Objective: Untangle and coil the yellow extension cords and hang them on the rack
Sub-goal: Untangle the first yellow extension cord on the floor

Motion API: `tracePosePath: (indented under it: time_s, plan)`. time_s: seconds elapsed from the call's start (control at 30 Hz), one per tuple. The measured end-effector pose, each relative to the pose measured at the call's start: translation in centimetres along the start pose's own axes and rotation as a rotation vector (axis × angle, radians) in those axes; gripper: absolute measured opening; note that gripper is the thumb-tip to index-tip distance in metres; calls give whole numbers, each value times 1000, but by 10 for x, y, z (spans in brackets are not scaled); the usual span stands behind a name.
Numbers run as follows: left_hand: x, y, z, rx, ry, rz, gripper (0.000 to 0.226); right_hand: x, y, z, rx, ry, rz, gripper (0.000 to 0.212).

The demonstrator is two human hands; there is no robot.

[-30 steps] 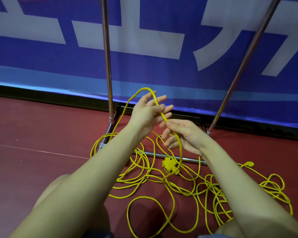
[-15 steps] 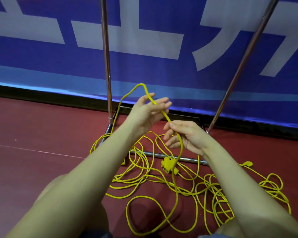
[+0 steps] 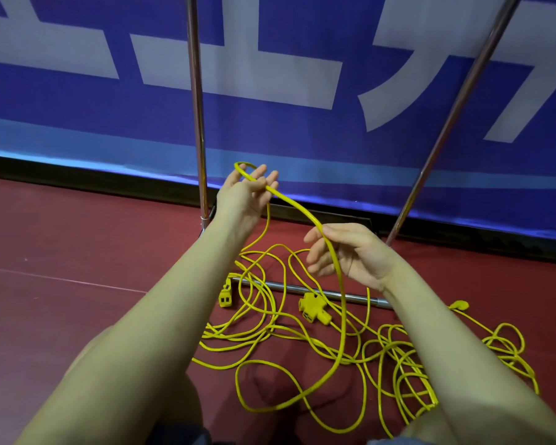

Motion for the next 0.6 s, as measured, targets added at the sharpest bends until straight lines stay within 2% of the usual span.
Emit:
tracePosePath:
  time_s: [0.07,0.13,0.3,0.4,0.5,0.6]
  plan:
    - [-5,-3,3,39,-58,29,36,3,1,0,11,-9,-15,26]
    - [-15,-11,11,92,-56,85,36,7,4,0,17,1,-40,25]
    - [-32,-39,36,122,121,212,38,4,9,-2,13,13,-66,21]
    - [-30,-34,28,50,125,170,36,-2,9,-2,-5,36,-45,28]
    - [-18,-17,4,-23,3,78,27,-9,4,-5,-60,-10,33,32]
    - [-3,-5,-11,-5,-100,1,18,-10,0,-8,-64,-29,51,28]
Point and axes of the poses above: each hand's wrist, its own y-axis towards the middle knuckle, its own x-axis out of the back of the hand, z = x × y, the point moved 9 cm from there along y, towards the middle knuckle, and after that the axes turned 2 degrees about -z, right-handed, at the moved point
